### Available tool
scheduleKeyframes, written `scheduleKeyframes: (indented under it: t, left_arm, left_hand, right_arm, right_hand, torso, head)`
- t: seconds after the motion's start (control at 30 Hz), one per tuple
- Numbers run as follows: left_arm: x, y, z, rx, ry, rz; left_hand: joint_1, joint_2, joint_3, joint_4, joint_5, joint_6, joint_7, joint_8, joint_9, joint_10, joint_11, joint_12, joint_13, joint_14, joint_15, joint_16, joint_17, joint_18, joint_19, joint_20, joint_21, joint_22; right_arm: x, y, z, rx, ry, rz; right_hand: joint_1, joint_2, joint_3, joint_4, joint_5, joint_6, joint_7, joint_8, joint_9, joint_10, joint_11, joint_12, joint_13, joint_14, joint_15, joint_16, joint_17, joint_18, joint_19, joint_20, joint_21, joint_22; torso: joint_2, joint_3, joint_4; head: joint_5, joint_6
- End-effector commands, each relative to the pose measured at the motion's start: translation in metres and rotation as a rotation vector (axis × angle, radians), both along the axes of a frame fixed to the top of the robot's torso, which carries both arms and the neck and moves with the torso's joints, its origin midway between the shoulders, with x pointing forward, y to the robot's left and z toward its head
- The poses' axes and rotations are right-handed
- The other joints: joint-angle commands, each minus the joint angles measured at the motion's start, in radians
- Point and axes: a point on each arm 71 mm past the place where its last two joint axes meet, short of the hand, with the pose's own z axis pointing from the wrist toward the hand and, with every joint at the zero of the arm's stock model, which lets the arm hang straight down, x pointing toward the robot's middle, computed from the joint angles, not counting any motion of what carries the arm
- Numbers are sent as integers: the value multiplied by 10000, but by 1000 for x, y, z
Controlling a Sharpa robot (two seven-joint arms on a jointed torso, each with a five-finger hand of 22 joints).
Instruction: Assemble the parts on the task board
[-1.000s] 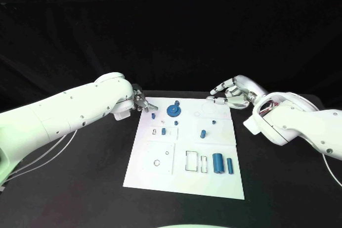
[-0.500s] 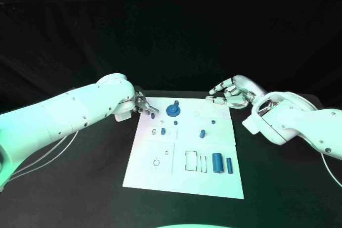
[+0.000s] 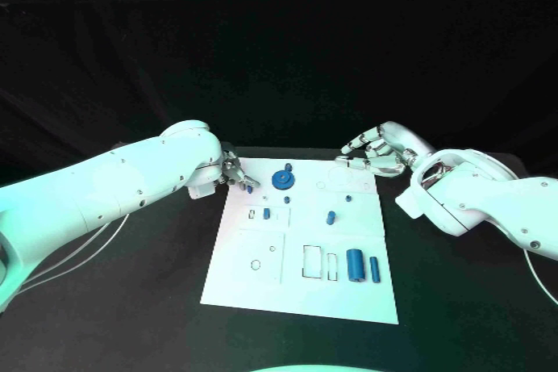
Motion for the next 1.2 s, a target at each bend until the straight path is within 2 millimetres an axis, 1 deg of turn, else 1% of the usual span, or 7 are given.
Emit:
scheduleKeyframes:
  t: [0.03, 0.57, 0.77, 0.83, 1.03, 1.13, 1.2]
  left_arm:
    - [0, -2, 0, -125, 72, -161]
    - [1, -4, 2, -660, -272, 6]
    - [0, -4, 1, -698, -164, -51]
    - [0, -4, 1, -698, -103, -58]
    - [-1, -1, 0, -776, 60, 20]
    - [-2, 2, 0, -958, 96, 161]
    - [-3, 4, 0, -1175, 86, 268]
  left_hand:
    - [135, 130, -60, -1, 10, 99, 12, -65, -58, 2, -8, -10, -96, 448, 33, -34, 371, 36, 44, 7, 20, -54]
    - [1484, 918, 500, -143, 57, 92, -8, -93, -368, -98, -32, -125, -279, 448, 13, -39, 369, 40, 23, 3, 5, -51]
    - [2977, 1071, 1624, -958, 159, 1, -106, -11, -393, -209, -136, -270, -377, 445, -89, -45, 367, 39, 25, -46, 10, -27]
    - [3333, 935, 2302, -1207, 171, -59, -31, 58, -356, -261, -92, -390, -460, 442, -65, -47, 368, 33, 27, -62, 16, -11]
    - [2500, -364, 5627, -1352, 108, -156, 62, 611, -39, -69, -7, -478, -618, 440, 19, -45, 376, 43, 18, -10, 33, 32]
    - [2081, -786, 6493, -1633, 68, -186, 40, 837, 102, 21, -55, -423, -598, 444, -4, -39, 383, 32, 28, -9, 47, 61]
    - [1927, -837, 6790, -1748, 69, -180, 15, 930, 158, 72, -62, -385, -569, 446, -19, -36, 387, 29, 35, -14, 55, 76]
  right_arm:
    - [0, 2, -1, -69, -5, 154]
    - [0, 2, -2, -90, 48, 167]
    - [0, 2, -2, -102, 78, 172]
    - [0, 2, -3, -105, 85, 175]
    - [0, 2, -3, -111, 101, 175]
    - [0, 2, -3, -113, 103, 168]
    - [0, 1, -3, -113, 101, 160]
  right_hand:
    - [-38, 25, -57, 23, 48, -53, -48, 48, -17, 2, -14, -14, 785, 649, -79, -23, 1035, 96, 459, -43, -34, 1682]
    - [-38, 25, -57, 23, 48, -53, -48, 48, -17, 2, -14, -14, 785, 649, -79, -23, 1035, 96, 459, -43, -34, 1682]
    - [-31, 48, -61, 23, 69, -49, -50, 53, -18, 14, -16, -1, 795, 649, -80, -25, 1034, 96, 461, -44, -34, 1683]
    - [-29, 49, -61, 23, 72, -49, -50, 54, -18, 14, -16, -1, 794, 650, -80, -25, 1035, 96, 461, -44, -34, 1683]
    - [-14, 63, -66, 16, 112, -46, -52, 59, -19, 18, -18, 4, 796, 650, -82, -27, 1034, 97, 461, -45, -38, 1681]
    - [-14, 63, -66, 16, 112, -46, -52, 59, -19, 18, -18, 4, 796, 650, -82, -27, 1034, 97, 461, -45, -38, 1681]
    - [-9, 69, -68, 14, 132, -45, -52, 61, -20, 15, -19, 0, 792, 649, -82, -31, 1030, 97, 461, -45, -38, 1682]
  torso:
    - [-5, 5, -1]
    - [1, -2, -9]
    - [-3, -5, -1]
    - [-7, -4, -1]
    - [-13, -6, -9]
    - [-23, -1, -13]
    - [-25, -3, 3]
  head:
    - [0, -22]
    - [10, -52]
    - [1, -58]
    - [4, -61]
    - [18, -49]
    - [40, -40]
    - [46, -26]
